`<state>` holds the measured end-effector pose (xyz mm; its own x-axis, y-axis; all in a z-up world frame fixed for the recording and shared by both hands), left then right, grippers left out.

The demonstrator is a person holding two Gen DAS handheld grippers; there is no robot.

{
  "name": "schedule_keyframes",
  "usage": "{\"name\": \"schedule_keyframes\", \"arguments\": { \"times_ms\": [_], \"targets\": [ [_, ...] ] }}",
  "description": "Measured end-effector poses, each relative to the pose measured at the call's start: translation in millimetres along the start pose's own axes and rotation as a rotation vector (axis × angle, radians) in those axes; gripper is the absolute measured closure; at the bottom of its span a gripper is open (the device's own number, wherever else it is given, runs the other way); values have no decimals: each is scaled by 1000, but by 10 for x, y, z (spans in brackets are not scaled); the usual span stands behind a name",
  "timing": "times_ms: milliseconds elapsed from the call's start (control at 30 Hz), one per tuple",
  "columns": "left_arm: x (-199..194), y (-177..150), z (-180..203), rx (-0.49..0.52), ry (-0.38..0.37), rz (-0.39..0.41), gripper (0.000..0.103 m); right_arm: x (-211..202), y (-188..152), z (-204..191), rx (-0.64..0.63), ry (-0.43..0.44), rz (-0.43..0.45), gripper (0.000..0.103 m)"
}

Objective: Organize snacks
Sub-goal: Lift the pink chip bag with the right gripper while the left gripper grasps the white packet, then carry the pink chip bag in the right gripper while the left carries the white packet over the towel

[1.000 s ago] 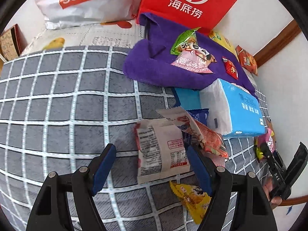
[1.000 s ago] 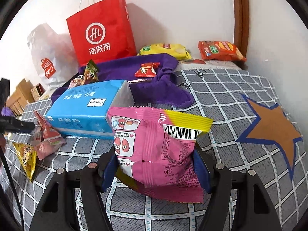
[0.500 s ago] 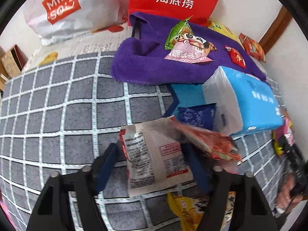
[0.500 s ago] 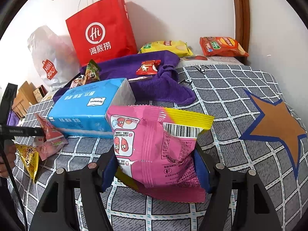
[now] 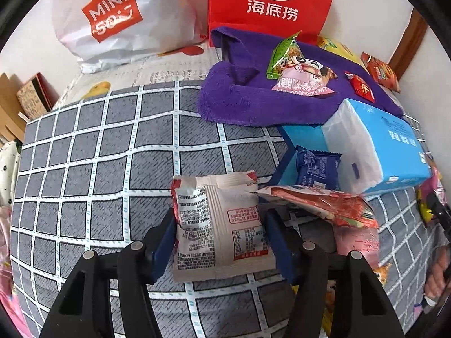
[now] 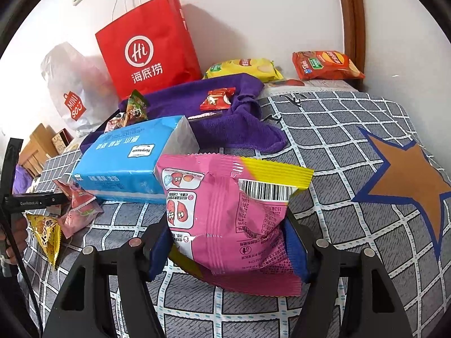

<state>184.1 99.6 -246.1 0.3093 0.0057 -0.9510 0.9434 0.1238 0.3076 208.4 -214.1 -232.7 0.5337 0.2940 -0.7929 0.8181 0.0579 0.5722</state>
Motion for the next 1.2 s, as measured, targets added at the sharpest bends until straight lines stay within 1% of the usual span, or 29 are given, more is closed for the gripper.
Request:
{"name": "schedule_keyframes", "arguments": {
  "times_ms": [67, 167, 233, 367, 500, 633, 700, 767, 900, 1033, 1133, 1200],
  "targets": [
    [-16, 4, -7, 4, -1, 14, 49, 4, -2, -1, -1, -1, -1, 33],
    [-56, -26, -35, -9, -37, 15, 52, 11, -7, -4, -4, -4, -1, 33],
    [-94, -76, -93, -21, -54, 10, 53, 10, -7, -1, -4, -4, 0, 34],
    [-147, -186, -231, -39, -21, 7, 53, -36, 1, 12, 3, -3, 20, 34],
    [-238, -381, -324, -56, -55, 4, 53, -179, -41, 9, -24, -75, 39, 35],
    [-368, -527, -325, -47, -77, 15, 53, -379, -93, -95, -36, -51, 37, 35],
    [-470, -554, -271, -46, -110, 29, 53, -490, -99, -181, -51, -35, 38, 35],
    [-597, -558, -186, -36, -146, 43, 53, -639, -75, -269, -68, -25, 58, 35],
    [-848, -521, -6, -1, -189, 74, 53, -899, -4, -421, -88, -3, 94, 35],
    [-1066, -471, 204, 44, -205, 113, 53, -1051, 99, -560, -109, -7, 118, 35],
    [-1173, -419, 353, 71, -223, 131, 53, -1082, 168, -628, -111, -1, 124, 35],
    [-1220, -382, 428, 81, -223, 138, 53, -1101, 220, -670, -108, 4, 125, 35]
  ]
}}
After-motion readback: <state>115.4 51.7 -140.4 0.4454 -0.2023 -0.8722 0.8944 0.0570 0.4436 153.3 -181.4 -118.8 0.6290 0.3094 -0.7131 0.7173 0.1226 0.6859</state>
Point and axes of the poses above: each gripper's, at about its wrist camera, not at the fingertips, and x roughly the way its jaws point, z to its right, y to its top, the point moved 10 cm from there along x, roughly the way its jaws point, and after that the axes turned 9 degrees about -z, right-handed, at the moved point
